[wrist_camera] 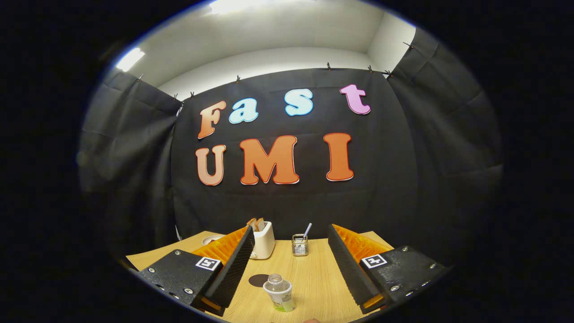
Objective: Take the bottle from table, then pour the juice into the cup, finally place the bottle on the coaster
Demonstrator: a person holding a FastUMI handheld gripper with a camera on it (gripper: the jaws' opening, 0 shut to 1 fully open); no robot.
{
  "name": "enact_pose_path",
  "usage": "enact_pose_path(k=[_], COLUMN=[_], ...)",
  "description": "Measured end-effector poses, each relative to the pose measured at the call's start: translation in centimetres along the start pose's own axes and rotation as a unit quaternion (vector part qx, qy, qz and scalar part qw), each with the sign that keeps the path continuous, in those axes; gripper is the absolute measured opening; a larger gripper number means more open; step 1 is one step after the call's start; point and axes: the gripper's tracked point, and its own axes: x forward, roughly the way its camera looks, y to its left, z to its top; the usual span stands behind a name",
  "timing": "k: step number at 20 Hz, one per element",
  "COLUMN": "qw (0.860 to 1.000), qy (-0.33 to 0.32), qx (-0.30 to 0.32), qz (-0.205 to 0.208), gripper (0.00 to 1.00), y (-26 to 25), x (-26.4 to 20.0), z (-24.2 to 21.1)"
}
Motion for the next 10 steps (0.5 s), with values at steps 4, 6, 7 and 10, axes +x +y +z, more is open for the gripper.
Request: enact_pose_path(k=[4, 6, 7, 10], qw=[1.0, 0.999, 0.998, 0.997], qy=[0.019, 0.041, 0.049, 0.076], qx=[-0.016, -0.022, -0.019, 0.004], qz=[0.019, 0.022, 0.022, 0.031], gripper=[0.98, 0.98, 0.98, 0.98], y=[1.2, 1.5, 1.5, 1.6], x=[0.3, 0.6, 0.8, 1.5], z=[-5.7, -8.8, -10.0, -13.4])
